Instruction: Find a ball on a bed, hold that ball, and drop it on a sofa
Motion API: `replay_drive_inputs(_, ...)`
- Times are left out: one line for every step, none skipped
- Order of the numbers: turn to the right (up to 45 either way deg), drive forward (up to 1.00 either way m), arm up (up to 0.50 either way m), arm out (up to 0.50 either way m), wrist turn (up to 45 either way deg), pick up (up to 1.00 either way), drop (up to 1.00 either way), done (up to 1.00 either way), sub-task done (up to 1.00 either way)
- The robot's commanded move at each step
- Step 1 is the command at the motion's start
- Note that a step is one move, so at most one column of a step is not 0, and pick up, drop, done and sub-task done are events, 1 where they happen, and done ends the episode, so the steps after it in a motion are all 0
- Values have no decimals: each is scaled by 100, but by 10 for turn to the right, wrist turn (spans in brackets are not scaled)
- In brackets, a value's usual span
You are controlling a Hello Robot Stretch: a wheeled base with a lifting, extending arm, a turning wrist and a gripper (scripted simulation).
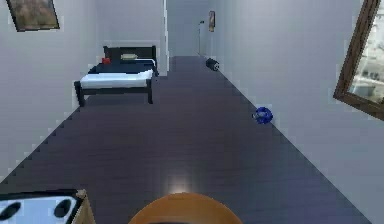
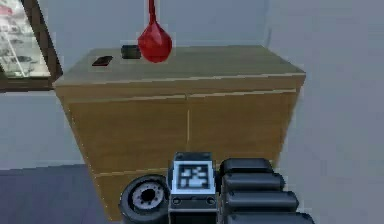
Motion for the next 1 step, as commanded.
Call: replay_drive_inputs(0, 100, 0, 0, 0, 0, 0, 0, 0)
